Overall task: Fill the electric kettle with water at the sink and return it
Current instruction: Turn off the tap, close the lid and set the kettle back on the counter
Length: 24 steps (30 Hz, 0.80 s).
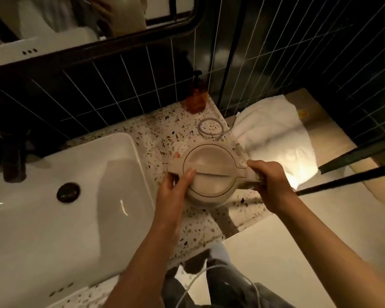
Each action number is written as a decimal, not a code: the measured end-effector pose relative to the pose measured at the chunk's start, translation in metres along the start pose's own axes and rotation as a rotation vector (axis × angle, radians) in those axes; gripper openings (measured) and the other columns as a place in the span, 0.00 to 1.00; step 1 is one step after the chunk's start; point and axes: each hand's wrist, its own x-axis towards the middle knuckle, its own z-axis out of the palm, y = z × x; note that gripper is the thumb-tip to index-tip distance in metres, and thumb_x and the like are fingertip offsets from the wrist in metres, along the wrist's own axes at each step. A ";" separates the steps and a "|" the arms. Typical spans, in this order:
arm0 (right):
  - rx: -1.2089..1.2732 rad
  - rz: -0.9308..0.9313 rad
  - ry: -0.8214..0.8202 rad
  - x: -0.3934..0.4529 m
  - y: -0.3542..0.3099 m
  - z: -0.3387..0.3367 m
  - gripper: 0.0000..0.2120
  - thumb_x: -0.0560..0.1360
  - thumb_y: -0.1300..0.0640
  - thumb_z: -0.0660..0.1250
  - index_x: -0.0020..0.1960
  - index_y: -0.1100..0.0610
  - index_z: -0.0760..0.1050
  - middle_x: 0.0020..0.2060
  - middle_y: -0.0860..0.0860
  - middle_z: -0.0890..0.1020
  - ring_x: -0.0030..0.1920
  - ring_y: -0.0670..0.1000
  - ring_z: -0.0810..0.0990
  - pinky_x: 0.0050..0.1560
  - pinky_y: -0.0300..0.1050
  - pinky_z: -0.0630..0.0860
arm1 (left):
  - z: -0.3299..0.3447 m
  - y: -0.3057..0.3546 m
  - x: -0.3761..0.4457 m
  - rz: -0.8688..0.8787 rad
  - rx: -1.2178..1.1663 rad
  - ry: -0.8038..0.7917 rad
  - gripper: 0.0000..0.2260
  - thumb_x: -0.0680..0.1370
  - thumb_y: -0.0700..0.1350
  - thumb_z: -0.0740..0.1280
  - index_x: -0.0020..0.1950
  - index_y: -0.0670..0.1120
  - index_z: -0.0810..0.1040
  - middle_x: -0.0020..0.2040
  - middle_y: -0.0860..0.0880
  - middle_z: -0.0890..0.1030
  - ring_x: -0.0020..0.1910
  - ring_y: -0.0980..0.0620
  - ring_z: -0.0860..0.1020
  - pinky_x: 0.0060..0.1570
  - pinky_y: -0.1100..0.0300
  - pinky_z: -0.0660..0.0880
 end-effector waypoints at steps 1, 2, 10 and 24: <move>-0.009 -0.001 -0.015 0.008 0.000 -0.008 0.23 0.68 0.53 0.69 0.40 0.77 0.75 0.33 0.69 0.75 0.37 0.64 0.76 0.35 0.51 0.80 | 0.011 -0.004 0.005 -0.008 -0.036 0.038 0.32 0.66 0.57 0.74 0.70 0.56 0.73 0.64 0.56 0.80 0.64 0.55 0.77 0.64 0.53 0.73; -0.031 -0.006 -0.026 0.017 0.000 -0.015 0.30 0.68 0.50 0.72 0.41 0.80 0.71 0.34 0.72 0.71 0.39 0.64 0.72 0.39 0.56 0.79 | 0.021 -0.008 0.010 -0.010 -0.063 0.075 0.32 0.66 0.56 0.74 0.69 0.54 0.74 0.63 0.55 0.81 0.64 0.54 0.77 0.64 0.52 0.73; -0.149 0.056 -0.044 0.072 0.002 -0.047 0.14 0.73 0.61 0.67 0.29 0.57 0.81 0.22 0.47 0.75 0.28 0.49 0.73 0.39 0.55 0.73 | 0.063 -0.031 0.059 -0.104 -0.197 0.227 0.24 0.72 0.45 0.73 0.68 0.47 0.75 0.60 0.48 0.83 0.59 0.50 0.81 0.50 0.58 0.80; -0.102 0.185 0.110 0.127 0.022 -0.059 0.20 0.63 0.55 0.70 0.42 0.74 0.78 0.37 0.63 0.79 0.41 0.62 0.78 0.52 0.69 0.76 | 0.078 -0.049 0.117 -0.142 -0.117 0.216 0.24 0.67 0.49 0.75 0.63 0.50 0.78 0.58 0.51 0.84 0.58 0.52 0.81 0.54 0.58 0.77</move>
